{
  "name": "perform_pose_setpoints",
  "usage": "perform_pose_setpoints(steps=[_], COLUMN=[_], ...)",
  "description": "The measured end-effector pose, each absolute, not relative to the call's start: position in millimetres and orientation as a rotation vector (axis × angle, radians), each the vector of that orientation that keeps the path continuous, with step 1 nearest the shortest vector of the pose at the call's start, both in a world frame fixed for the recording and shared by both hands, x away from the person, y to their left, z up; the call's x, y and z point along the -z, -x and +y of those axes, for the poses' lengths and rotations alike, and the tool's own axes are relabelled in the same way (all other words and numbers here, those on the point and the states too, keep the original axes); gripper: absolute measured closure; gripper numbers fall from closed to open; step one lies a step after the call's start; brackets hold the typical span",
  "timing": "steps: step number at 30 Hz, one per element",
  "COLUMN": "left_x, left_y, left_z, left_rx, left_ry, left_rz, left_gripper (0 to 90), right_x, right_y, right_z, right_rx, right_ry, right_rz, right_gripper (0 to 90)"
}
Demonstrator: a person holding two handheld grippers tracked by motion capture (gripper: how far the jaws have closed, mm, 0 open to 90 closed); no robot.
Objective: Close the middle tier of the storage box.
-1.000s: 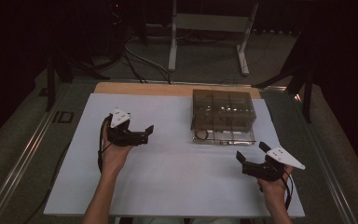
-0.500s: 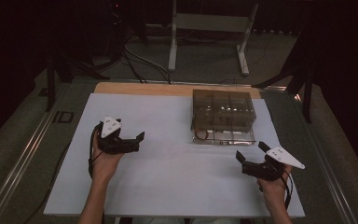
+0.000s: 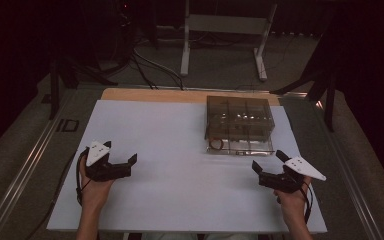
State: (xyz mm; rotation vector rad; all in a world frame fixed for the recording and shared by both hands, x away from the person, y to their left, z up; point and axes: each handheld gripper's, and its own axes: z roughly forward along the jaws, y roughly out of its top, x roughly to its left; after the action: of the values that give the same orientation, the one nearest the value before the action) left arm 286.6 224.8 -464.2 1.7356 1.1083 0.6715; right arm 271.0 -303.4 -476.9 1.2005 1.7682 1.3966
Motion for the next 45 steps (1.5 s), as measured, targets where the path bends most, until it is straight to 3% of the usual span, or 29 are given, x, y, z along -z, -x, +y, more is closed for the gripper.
perform_pose_setpoints(steps=[30, 33, 37, 39, 42, 43, 45], left_x=[474.6, 475.0, 475.0, 474.8, 474.7, 474.7, 474.6], left_y=[-278.8, -279.2, -279.4, -279.1, -278.9, -278.9, -278.7], left_z=[242.0, 241.8, 241.3, 241.3, 242.0, 242.0, 242.6], left_rx=[-0.700, -0.701, -0.702, -0.703, -0.706, -0.706, -0.707], left_ry=[-1.693, -1.692, -1.692, -1.690, -1.688, -1.688, -1.682], left_rz=[1.160, 1.158, 1.157, 1.158, 1.159, 1.159, 1.160], left_gripper=[0.9, 0.9, 0.9, 0.9, 0.9, 0.9, 0.9], right_x=[470.9, 472.2, 471.2, 470.9, 471.5, 471.5, 473.0], right_y=[-302.8, -306.7, -308.9, -309.3, -309.7, -309.7, -310.5], right_z=[-285.2, -281.6, -278.0, -277.6, -275.7, -275.7, -273.3], right_rx=[-1.320, -1.303, -1.281, -1.297, -1.284, -1.284, -1.264], right_ry=[-1.303, -1.310, -1.318, -1.307, -1.305, -1.305, -1.305], right_rz=[1.833, 1.834, 1.832, 1.851, 1.855, 1.855, 1.850], right_gripper=[0.0, 4.5, 28.0, 51.3, 77.3, 77.3, 90.0])
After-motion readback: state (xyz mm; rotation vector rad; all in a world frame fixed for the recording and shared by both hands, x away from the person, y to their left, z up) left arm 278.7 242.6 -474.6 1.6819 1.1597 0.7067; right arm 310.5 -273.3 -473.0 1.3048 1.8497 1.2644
